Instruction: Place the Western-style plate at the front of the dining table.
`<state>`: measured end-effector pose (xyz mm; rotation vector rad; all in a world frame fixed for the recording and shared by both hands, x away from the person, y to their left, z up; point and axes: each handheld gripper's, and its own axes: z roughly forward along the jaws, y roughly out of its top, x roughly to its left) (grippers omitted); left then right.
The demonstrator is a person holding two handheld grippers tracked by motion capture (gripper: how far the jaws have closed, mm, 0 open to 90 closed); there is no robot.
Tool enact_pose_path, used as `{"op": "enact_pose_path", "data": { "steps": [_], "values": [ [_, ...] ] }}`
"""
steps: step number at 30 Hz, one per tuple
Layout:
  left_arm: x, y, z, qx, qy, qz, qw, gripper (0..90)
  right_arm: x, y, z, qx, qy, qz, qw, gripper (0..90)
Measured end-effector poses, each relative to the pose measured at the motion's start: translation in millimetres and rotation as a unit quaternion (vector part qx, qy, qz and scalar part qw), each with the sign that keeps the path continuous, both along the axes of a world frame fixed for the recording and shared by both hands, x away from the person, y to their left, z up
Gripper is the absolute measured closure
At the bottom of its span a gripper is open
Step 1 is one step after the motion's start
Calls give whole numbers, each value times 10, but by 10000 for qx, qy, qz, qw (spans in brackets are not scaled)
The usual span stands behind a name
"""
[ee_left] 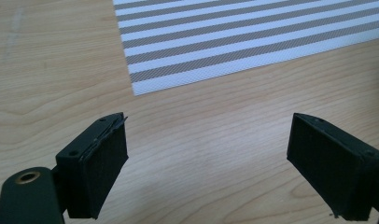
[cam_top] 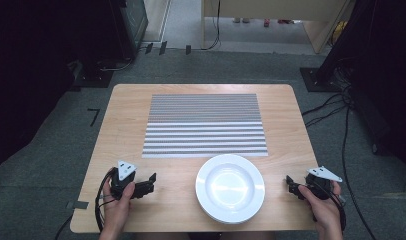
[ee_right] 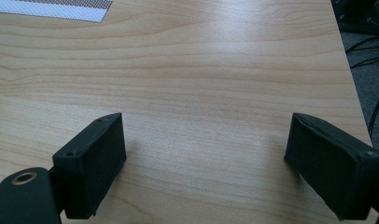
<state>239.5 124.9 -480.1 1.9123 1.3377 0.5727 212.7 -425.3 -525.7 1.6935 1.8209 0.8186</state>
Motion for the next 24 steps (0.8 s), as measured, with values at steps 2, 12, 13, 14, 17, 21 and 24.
{"op": "enact_pose_path", "data": {
  "steps": [2, 12, 13, 14, 17, 21, 24],
  "values": [
    [17, -48, 5, -33, 0, -34, 10000, 122, -3, 1, 0, 3, -1, -11, 10000, 121],
    [86, -393, 47, -129, -33, -329, 9994, 122, -3, 1, 0, 2, -1, -9, 10000, 121],
    [89, -413, 51, -136, -41, -345, 9993, 122, -2, 1, 0, 1, -2, -9, 10000, 121],
    [89, -413, 51, -136, -41, -345, 9993, 122, -2, 1, 0, 1, -2, -9, 10000, 121],
    [108, -500, 60, -186, -34, -418, 9989, 122, -2, 0, 0, 2, -2, -9, 10000, 121],
    [130, -557, 65, -200, -33, -465, 9987, 122, -2, 0, 0, 1, -2, -8, 10000, 121],
    [150, -581, 77, -260, -36, -456, 9986, 122, -2, 1, 0, 1, -1, -9, 10000, 121]
  ]
}}
